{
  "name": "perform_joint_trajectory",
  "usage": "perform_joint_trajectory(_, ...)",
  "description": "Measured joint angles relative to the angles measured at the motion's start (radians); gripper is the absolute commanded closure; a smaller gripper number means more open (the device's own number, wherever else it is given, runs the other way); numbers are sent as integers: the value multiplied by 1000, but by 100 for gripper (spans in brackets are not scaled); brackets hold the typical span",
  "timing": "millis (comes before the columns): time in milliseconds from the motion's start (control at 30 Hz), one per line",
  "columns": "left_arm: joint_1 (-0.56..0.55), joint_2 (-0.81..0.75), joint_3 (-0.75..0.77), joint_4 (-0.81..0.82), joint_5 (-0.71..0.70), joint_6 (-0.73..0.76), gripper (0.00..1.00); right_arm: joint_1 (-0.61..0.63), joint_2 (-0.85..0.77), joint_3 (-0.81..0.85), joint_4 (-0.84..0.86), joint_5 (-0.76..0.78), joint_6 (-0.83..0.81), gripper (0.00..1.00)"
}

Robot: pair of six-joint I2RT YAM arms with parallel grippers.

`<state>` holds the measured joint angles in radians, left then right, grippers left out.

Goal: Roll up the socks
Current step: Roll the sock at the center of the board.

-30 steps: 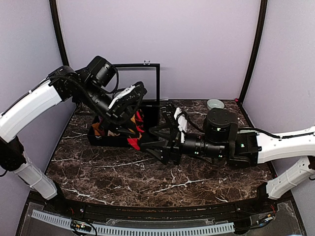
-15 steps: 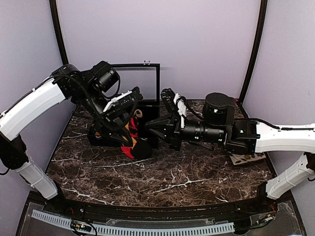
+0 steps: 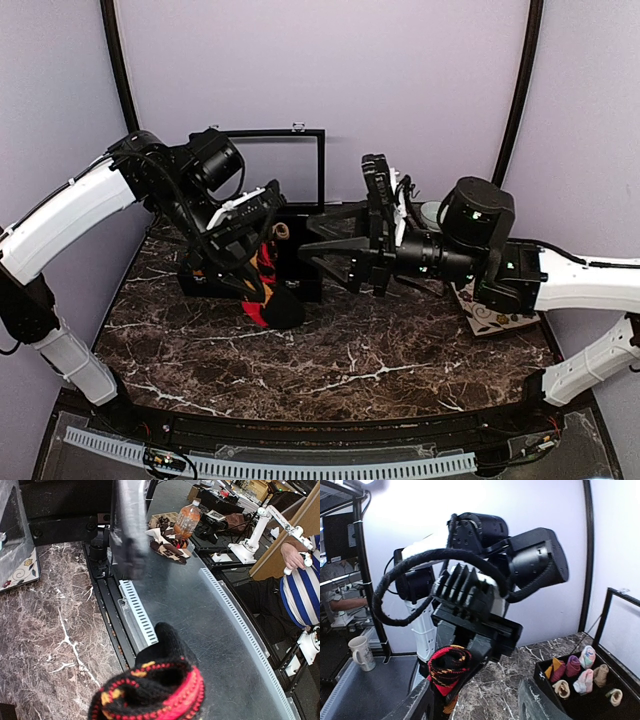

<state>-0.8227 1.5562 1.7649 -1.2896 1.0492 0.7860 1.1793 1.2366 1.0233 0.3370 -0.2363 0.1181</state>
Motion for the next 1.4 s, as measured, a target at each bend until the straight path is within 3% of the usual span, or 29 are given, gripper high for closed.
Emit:
perform_joint_trajectory(233, 0, 2, 4, -80, 58, 62, 100, 0, 160, 145, 2, -237, -29, 43)
perform_joint_trajectory(267, 0, 2, 5, -91, 66, 71, 100, -1, 181, 169, -2, -266, -34, 36)
perform_joint_trajectory(300, 0, 4, 8, -104, 73, 79, 100, -3, 201, 193, -5, -298, -37, 12)
perform_joint_trajectory(333, 0, 5, 11, -111, 79, 84, 100, -4, 217, 214, -8, -326, -38, 2)
perform_joint_trajectory(400, 0, 8, 16, -122, 90, 92, 100, -9, 254, 265, -20, -391, -43, 1)
perform_joint_trajectory(500, -1, 8, 18, -134, 98, 96, 100, -18, 309, 345, -50, -479, -45, 10)
perform_joint_trajectory(667, -2, 8, 21, -152, 101, 97, 100, -29, 347, 406, -104, -536, -34, 35)
perform_joint_trajectory(933, -5, 8, 41, -169, 96, 89, 100, -36, 343, 405, -124, -558, 0, 36)
perform_joint_trajectory(1167, -4, 8, 49, -185, 92, 77, 100, -11, 330, 405, -179, -496, -26, 49)
perform_joint_trajectory(1233, -4, 8, 49, -195, 90, 74, 100, 8, 323, 414, -226, -448, -74, 64)
perform_joint_trajectory(1300, -4, 7, 49, -203, 91, 73, 99, 29, 323, 441, -284, -391, -132, 87)
perform_joint_trajectory(1333, -5, 7, 49, -205, 91, 72, 95, 40, 323, 452, -313, -360, -158, 100)
perform_joint_trajectory(1400, -5, 7, 49, -210, 78, 71, 86, 53, 323, 470, -359, -301, -199, 100)
